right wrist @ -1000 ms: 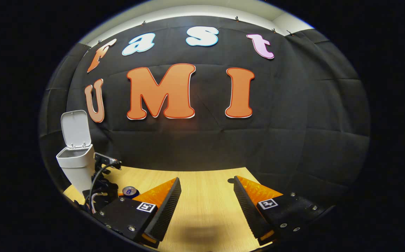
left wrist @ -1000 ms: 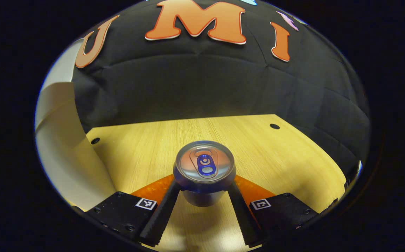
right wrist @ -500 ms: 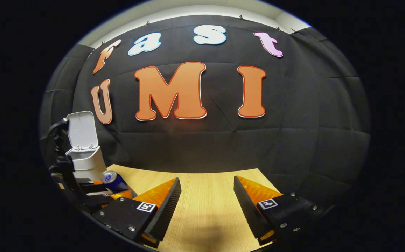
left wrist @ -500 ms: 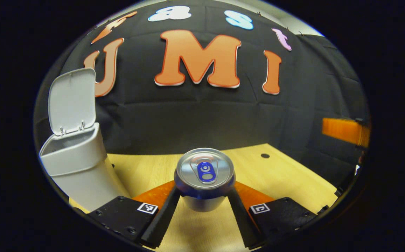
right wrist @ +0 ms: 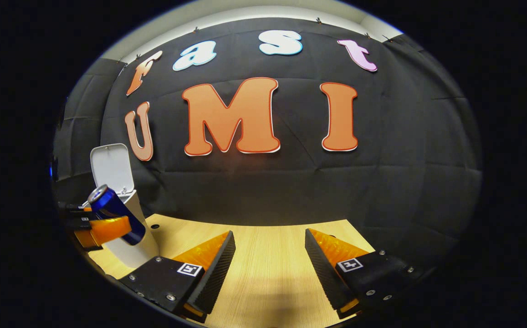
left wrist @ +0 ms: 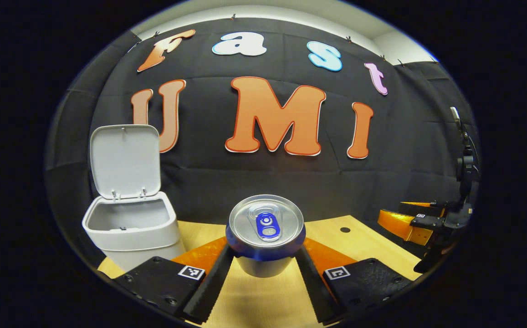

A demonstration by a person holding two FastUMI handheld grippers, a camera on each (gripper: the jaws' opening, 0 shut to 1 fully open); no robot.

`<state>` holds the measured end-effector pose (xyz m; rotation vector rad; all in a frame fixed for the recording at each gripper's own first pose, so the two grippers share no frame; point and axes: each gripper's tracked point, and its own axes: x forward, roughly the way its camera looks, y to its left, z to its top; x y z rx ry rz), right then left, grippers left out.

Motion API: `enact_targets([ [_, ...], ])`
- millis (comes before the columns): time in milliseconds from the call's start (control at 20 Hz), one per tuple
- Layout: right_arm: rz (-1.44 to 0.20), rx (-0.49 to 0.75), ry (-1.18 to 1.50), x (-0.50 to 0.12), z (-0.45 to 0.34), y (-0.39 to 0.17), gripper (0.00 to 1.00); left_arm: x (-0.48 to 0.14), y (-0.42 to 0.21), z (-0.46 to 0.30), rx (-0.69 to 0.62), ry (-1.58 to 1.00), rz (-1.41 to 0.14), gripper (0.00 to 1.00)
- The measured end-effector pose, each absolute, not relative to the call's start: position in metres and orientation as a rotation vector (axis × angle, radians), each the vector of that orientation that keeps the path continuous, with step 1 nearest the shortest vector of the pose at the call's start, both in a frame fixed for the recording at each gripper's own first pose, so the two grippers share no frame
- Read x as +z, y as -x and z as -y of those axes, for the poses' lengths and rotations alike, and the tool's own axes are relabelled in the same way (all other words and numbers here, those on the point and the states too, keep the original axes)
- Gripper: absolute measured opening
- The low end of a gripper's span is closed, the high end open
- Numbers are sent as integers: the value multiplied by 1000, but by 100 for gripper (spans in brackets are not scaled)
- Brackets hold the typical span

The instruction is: Press the lid of the desktop garbage bin to open it, pick up the crumpled paper on the desktop and throw it into the bin, then pick up the pop can on the desktop and drop it into the bin, and finally close the garbage bin lid.

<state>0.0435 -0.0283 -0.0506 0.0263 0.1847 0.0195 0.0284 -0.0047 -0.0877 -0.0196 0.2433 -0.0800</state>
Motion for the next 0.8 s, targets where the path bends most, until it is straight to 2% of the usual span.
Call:
enact_targets([
  [550,-200,54,-27,-58,13,-71,92,-17,-26,-112,190,-41,-126,80],
  [800,-209,48,-28,-62,10,-74,92,-8,-41,-164,260,-43,-98,79],
])
